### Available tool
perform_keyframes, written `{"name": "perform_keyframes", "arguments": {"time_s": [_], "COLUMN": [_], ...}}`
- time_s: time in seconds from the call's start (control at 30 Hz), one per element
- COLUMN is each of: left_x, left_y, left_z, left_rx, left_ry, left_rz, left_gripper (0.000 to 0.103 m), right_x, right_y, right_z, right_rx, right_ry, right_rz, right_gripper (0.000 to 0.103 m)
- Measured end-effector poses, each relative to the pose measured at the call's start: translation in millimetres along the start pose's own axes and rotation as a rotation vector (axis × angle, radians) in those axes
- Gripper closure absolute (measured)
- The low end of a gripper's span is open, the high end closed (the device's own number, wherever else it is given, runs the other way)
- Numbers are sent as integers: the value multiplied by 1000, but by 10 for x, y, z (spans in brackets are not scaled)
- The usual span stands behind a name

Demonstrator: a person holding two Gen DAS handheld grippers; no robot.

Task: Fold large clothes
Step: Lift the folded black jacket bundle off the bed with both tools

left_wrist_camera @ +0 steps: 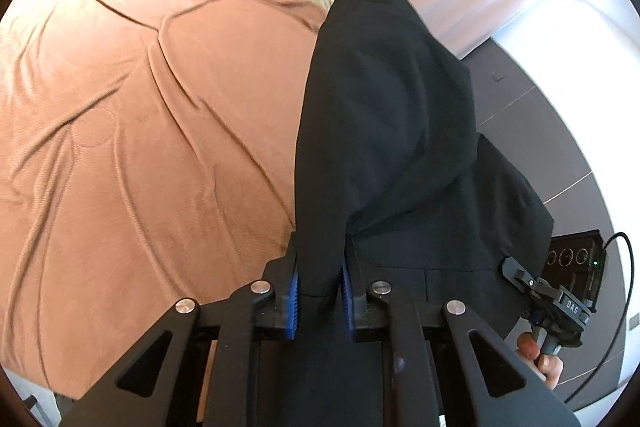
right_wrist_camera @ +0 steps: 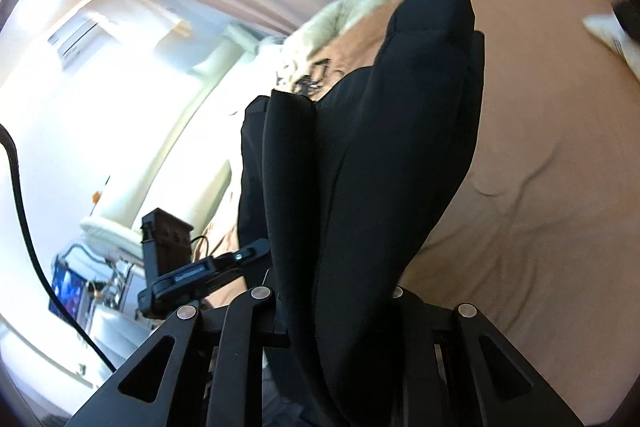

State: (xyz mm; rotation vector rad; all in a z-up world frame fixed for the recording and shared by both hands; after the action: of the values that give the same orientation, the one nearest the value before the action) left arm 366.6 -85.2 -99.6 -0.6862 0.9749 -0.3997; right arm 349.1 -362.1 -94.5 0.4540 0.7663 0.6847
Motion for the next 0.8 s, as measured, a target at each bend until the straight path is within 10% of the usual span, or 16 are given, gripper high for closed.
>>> {"name": "perform_keyframes", "arguments": {"time_s": [0.8], "left_x": [-2227], "left_y": [509], "left_z": [91], "left_rx": [-36], "left_ry": [-308], "left_rz": [-38], "left_gripper": [85], "right_x": [413], "right_y": [1873], "right_z": [59], "right_rx": [-271], "right_ry": [32], "right_rz": [93], "right_gripper": [81]}}
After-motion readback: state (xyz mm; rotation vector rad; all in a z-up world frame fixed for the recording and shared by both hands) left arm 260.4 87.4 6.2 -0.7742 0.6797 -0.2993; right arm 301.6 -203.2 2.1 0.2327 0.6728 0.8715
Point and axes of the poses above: each gripper's, at about its wrist camera, not at the fingertips, and x roughly the way its jaws point, y to its left, z to its top, the point moved 4 cm from there along x, roughly the way its jaws point, and after that the axes turned 8 degrees about -x, right-handed, at the moved point
